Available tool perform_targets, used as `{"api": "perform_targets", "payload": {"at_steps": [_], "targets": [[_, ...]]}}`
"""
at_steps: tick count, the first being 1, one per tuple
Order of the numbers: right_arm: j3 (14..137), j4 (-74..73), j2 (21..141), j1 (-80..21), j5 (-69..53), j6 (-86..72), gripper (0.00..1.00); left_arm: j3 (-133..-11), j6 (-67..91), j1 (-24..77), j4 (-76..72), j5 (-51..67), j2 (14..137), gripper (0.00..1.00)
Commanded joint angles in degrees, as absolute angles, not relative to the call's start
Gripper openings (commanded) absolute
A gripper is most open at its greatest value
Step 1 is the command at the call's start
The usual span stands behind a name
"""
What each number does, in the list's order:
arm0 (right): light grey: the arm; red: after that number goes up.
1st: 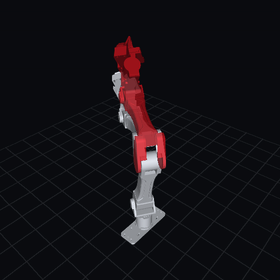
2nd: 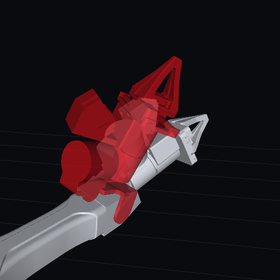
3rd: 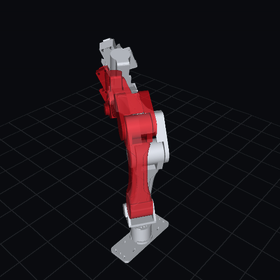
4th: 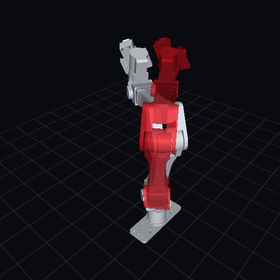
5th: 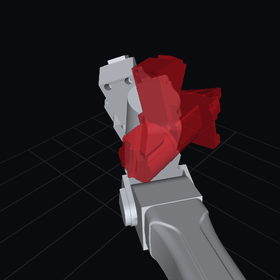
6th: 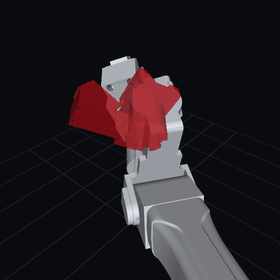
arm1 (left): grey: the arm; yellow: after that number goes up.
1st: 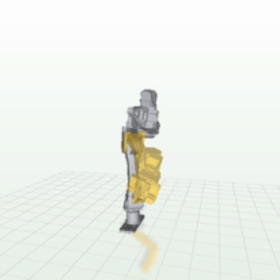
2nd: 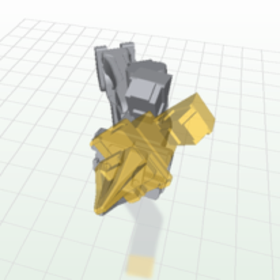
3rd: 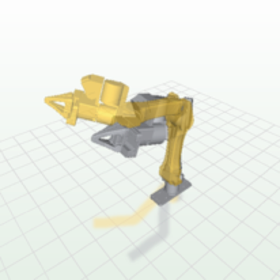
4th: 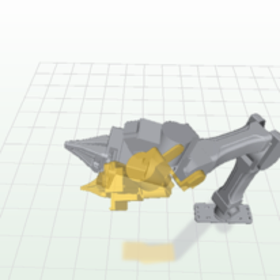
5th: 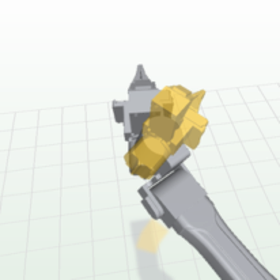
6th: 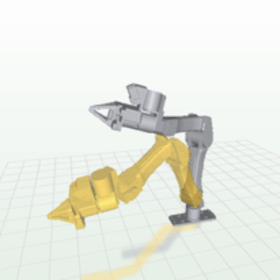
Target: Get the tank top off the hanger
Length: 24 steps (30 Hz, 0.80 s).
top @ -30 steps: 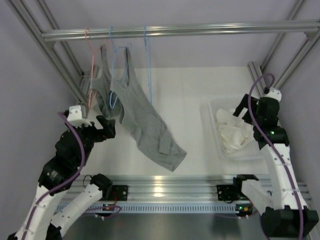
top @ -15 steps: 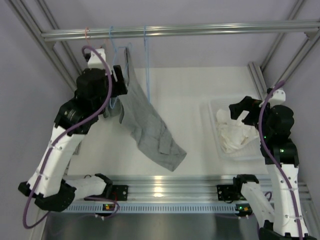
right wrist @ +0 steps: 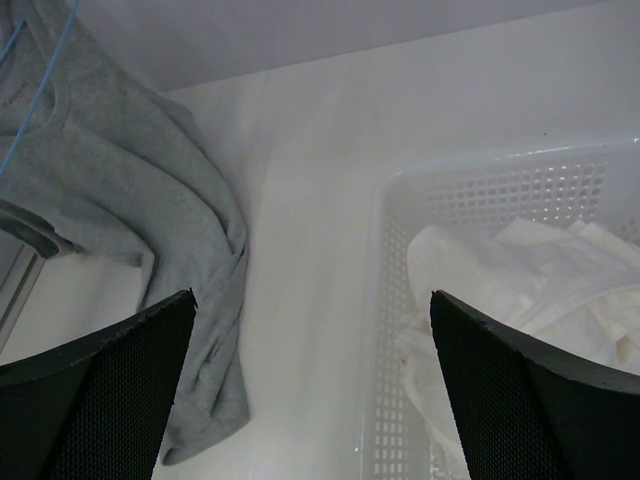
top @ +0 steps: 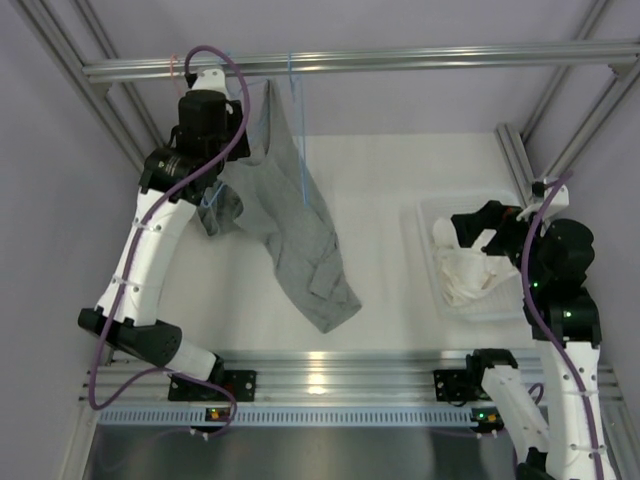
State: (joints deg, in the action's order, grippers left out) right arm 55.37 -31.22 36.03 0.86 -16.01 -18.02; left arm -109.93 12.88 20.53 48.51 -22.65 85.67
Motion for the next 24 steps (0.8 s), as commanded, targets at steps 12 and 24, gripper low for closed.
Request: {"api": "perform_targets", "payload": {"at_steps": [12, 24], "targets": [[54.1, -27.7, 35.9, 0.4, -18.2, -17.4, 0.98, -114.6, 9.4, 20.1, 49.7, -11.4, 80.4, 0.67], [54.4, -27.5, 35.4, 0.4, -19.5, -17.8, 0.97, -115.1, 6.5, 19.9, 49.7, -16.9, 83.8, 0.67]]}}
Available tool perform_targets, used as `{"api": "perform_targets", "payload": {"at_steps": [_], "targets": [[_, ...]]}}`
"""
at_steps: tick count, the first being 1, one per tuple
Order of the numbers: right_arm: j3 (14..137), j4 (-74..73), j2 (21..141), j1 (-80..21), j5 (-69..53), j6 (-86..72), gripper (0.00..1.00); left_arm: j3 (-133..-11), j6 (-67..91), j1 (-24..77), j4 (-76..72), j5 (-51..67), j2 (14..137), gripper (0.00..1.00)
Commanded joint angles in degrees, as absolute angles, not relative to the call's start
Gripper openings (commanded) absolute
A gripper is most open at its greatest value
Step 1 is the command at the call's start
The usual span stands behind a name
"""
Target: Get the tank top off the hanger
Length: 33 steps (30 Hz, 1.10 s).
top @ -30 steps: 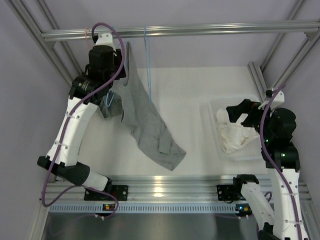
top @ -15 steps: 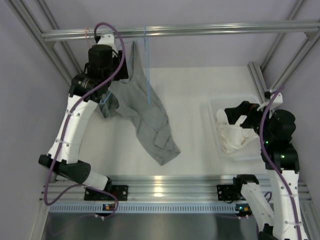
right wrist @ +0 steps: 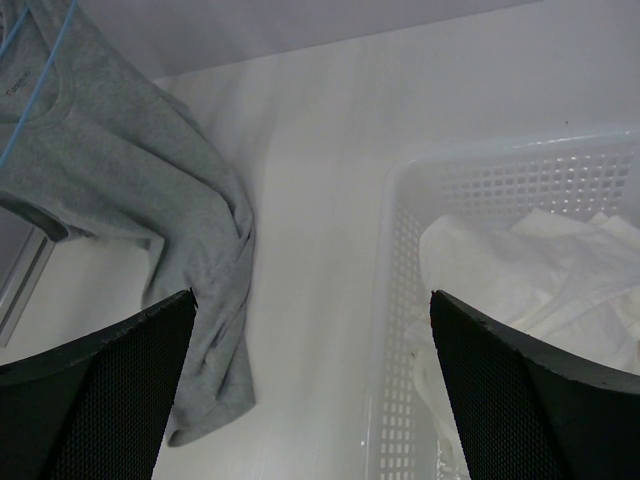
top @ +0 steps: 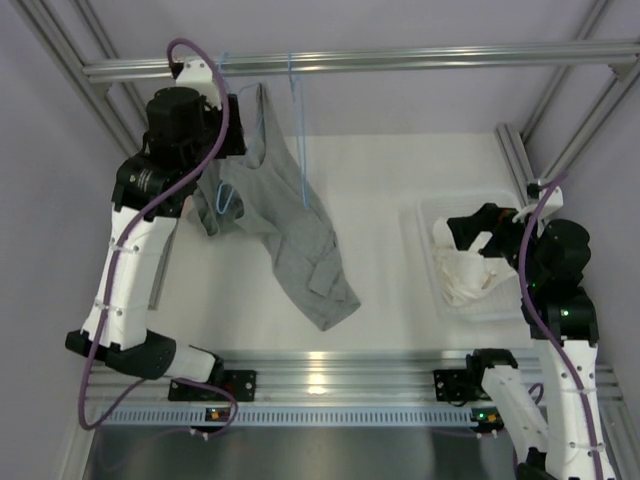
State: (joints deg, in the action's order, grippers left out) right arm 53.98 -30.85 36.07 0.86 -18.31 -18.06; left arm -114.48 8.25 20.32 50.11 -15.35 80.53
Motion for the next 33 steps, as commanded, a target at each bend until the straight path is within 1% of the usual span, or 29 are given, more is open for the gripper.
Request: {"api": "perform_targets", "payload": {"at_steps": [1, 5, 8, 9, 12, 15, 16, 17, 18, 30, 33], "targets": [[54.4, -27.6, 35.2, 0.4, -19.7, -17.8, 0.98, -115.0, 6.3, 19.5, 49.3, -17.3, 85.3, 0.66], [54.2, -27.5, 34.9, 0.4, -20.0, -17.4, 0.97, -115.1, 7.2, 16.3, 48.0, -12.0, 88.2, 0.55], [54.1, -27.4, 35.1, 0.4, -19.8, -17.2, 0.98, -114.8, 7.3, 16.1, 47.2, -12.4, 88.8, 0.42], [54.0, -27.4, 35.1, 0.4, -19.8, -17.2, 0.98, -114.6, 7.2, 16.2, 47.0, -12.5, 88.7, 0.39], [53.5, -26.9, 34.6, 0.4, -19.8, -17.1, 0.97, -113.8, 7.0, 16.2, 46.1, -13.0, 87.7, 0.22], [53.3, -26.5, 34.7, 0.4, -20.0, -17.5, 0.97, -113.4, 7.3, 16.1, 45.4, -12.0, 86.5, 0.19], [53.3, -26.5, 34.8, 0.4, -20.2, -17.5, 0.98, -113.3, 7.4, 16.2, 45.1, -11.7, 86.0, 0.1], [53.3, -26.4, 34.9, 0.4, -20.3, -17.6, 0.97, -113.4, 7.4, 16.2, 44.7, -11.2, 85.8, 0.08], [53.3, -26.4, 34.8, 0.4, -20.3, -17.5, 0.97, -113.5, 7.4, 16.2, 44.6, -11.0, 85.6, 0.0], [53.3, -25.7, 34.4, 0.4, -21.2, -17.8, 0.97, -112.3, 9.1, 16.2, 41.5, -11.5, 80.4, 0.0], [53.0, -25.1, 33.9, 0.4, -23.7, -18.0, 0.97, -109.2, 11.4, 16.2, 42.7, -10.7, 77.0, 0.0]]}}
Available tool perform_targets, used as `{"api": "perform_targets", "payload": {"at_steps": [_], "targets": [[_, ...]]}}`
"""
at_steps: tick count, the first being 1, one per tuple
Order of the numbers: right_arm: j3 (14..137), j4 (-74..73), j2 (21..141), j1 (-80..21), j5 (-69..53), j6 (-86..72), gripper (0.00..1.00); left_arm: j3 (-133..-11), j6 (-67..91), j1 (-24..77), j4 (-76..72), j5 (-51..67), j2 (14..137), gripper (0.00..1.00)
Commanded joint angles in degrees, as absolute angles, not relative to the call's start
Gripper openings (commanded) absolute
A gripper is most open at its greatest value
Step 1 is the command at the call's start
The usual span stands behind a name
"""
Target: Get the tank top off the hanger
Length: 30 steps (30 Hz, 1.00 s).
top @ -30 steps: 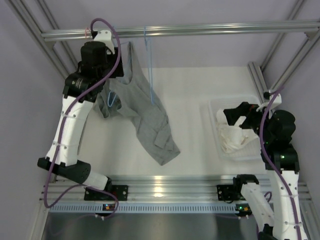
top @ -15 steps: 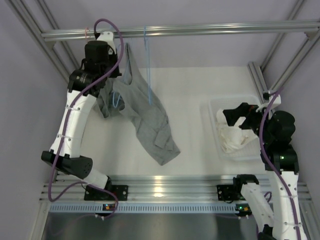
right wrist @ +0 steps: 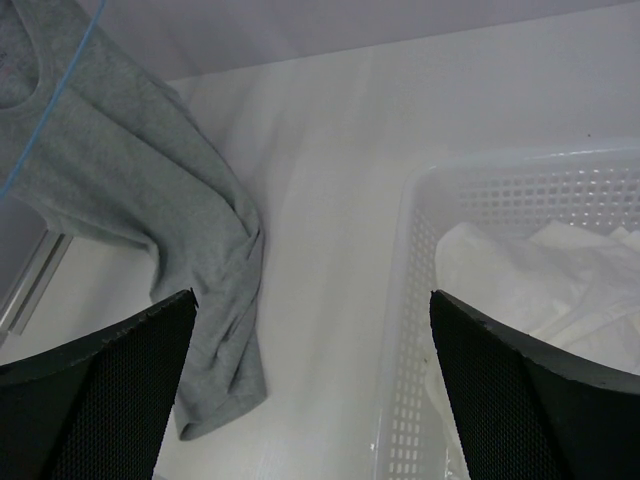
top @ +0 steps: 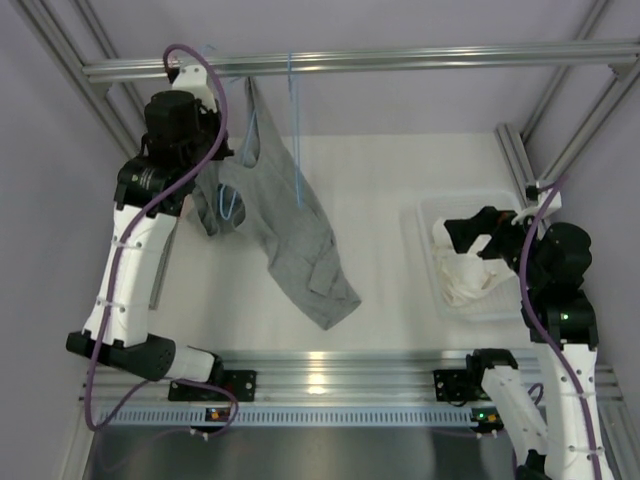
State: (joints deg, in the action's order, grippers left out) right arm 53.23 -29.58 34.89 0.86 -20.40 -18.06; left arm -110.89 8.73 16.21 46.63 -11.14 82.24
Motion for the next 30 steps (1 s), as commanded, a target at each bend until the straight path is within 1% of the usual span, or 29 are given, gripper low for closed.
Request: {"api": "perform_targets", "payload": {"at_steps": [1, 2, 3, 4, 5, 6, 7, 8, 9, 10, 11, 12, 13, 14, 15, 17, 18, 19, 21, 22, 25, 28, 30], "targets": [[52.9, -24.4, 33.8, 0.4, -25.7, -17.8, 0.97, -105.9, 12.1, 16.2, 43.4, -8.8, 75.7, 0.0], [52.5, -23.3, 33.7, 0.4, -29.0, -18.1, 0.97, -103.9, 12.8, 16.2, 43.6, -7.7, 74.5, 0.0], [52.3, -21.9, 33.6, -0.6, -36.4, -19.1, 0.97, -101.7, 14.2, 16.2, 43.7, -6.5, 71.3, 0.0], [52.0, -16.8, 33.2, -2.2, -40.5, -20.5, 0.97, -99.3, 14.9, 16.2, 43.9, -4.8, 69.5, 0.0], [50.9, -12.8, 33.0, -2.8, -44.8, -25.4, 0.96, -94.5, 15.5, 16.2, 44.3, -4.2, 67.6, 0.0], [50.2, -8.0, 32.6, -3.5, -51.3, -29.1, 0.95, -92.0, 16.3, 16.2, 44.4, -3.7, 63.5, 0.0], [49.7, 2.2, 32.3, -5.8, -53.2, -32.1, 0.95, -89.8, 16.6, 16.2, 44.6, -3.2, 61.1, 0.0], [50.2, 5.2, 32.4, -7.5, -54.0, -35.9, 0.95, -85.8, 16.8, 16.2, 45.1, -1.8, 59.0, 0.0], [51.4, 6.3, 32.9, -9.4, -52.8, -36.0, 0.95, -84.3, 17.5, 16.2, 45.8, -1.3, 54.5, 0.0], [53.0, 4.0, 34.4, -14.5, -51.6, -35.0, 0.95, -82.9, 17.8, 16.2, 46.4, -0.9, 52.1, 0.0], [56.8, 1.9, 35.5, -18.0, -50.0, -31.2, 0.95, -80.4, 17.9, 16.2, 47.8, 1.1, 49.9, 0.0], [59.0, -0.5, 36.9, -21.4, -44.6, -28.7, 0.94, -79.6, 18.1, 16.2, 48.9, 2.4, 45.8, 0.0], [61.0, -3.7, 40.0, -29.3, -41.3, -26.7, 0.93, -79.1, 18.3, 16.2, 50.2, 2.8, 44.0, 0.0], [64.7, -7.1, 41.8, -33.7, -37.8, -22.5, 0.92, -78.8, 18.5, 16.2, 51.3, 3.2, 42.3, 0.0], [66.5, -8.6, 46.1, -42.5, -30.9, -20.2, 0.91, -78.4, 19.2, 16.2, 53.9, 3.9, 39.3, 0.0], [72.7, -14.0, 51.4, -51.9, -22.3, -12.7, 0.9, -78.5, 19.5, 16.1, 56.7, 5.4, 37.0, 0.0], [75.2, -15.7, 54.5, -55.9, -13.0, -10.0, 0.89, -78.7, 19.7, 16.1, 59.7, 6.9, 35.3, 0.0], [77.2, -17.0, 60.1, -63.4, -8.1, -8.2, 0.89, -78.8, 19.6, 16.2, 61.3, 7.6, 34.5, 0.0], [82.1, -17.5, 67.0, -67.3, -1.9, -5.6, 0.86, -79.2, 19.2, 16.2, 64.5, 8.5, 32.8, 0.0], [84.6, -17.3, 69.1, -69.1, -1.6, -5.5, 0.85, -79.4, 19.2, 16.1, 67.1, 8.6, 32.1, 0.0], [89.5, -17.0, 76.4, -71.0, 0.2, -3.8, 0.82, -78.8, 19.3, 16.4, 70.0, 8.5, 29.1, 0.0], [92.3, -17.1, 82.0, -71.0, 8.2, -1.1, 0.79, -77.2, 19.8, 16.8, 69.6, 10.6, 26.5, 0.0], [93.0, -17.1, 85.0, -70.6, 11.6, 1.6, 0.75, -76.7, 19.9, 16.9, 69.3, 12.0, 25.9, 0.0]]}}
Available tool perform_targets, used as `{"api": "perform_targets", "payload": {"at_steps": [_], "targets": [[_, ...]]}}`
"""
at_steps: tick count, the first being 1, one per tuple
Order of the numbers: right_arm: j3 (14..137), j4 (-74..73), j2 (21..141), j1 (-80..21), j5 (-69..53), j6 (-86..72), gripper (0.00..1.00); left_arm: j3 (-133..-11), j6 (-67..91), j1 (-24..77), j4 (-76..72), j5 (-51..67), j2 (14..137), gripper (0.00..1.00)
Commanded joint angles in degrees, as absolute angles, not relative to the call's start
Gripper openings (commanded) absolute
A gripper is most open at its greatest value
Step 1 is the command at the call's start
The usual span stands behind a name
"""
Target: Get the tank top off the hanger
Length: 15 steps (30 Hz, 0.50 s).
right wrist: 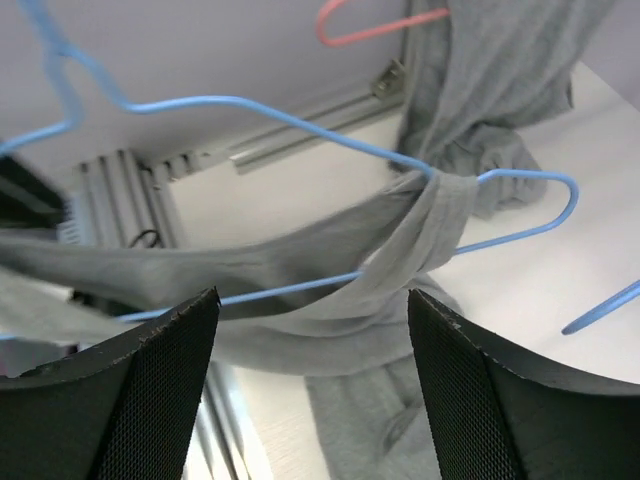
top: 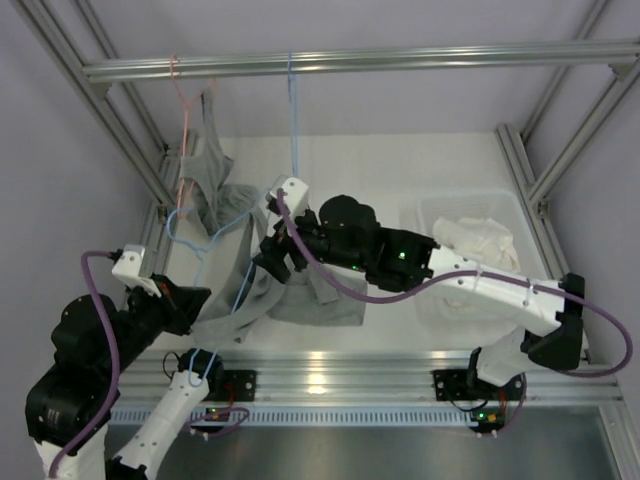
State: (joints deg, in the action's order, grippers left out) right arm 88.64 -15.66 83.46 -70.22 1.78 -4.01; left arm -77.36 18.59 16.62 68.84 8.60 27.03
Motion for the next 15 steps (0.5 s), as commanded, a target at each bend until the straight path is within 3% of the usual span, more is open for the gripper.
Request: {"api": "perform_targets", "payload": {"at_steps": [1, 9, 15], "targets": [[93.5, -17.1, 86.0, -70.1, 11.6, 2.0, 0.74, -76.6, 19.9, 16.9, 69.0, 14.0, 25.9, 0.0], [95.1, -17.1, 91.1, -67.8, 11.9, 4.7, 0.57, -76.6, 19.2, 16.9, 67.3, 15.9, 26.6, 0.0], [94.8, -17.1, 91.8, -66.5, 13.0, 4.9, 0.54, -77.3, 18.8, 16.9, 67.2, 14.7, 26.7, 0.0]]}}
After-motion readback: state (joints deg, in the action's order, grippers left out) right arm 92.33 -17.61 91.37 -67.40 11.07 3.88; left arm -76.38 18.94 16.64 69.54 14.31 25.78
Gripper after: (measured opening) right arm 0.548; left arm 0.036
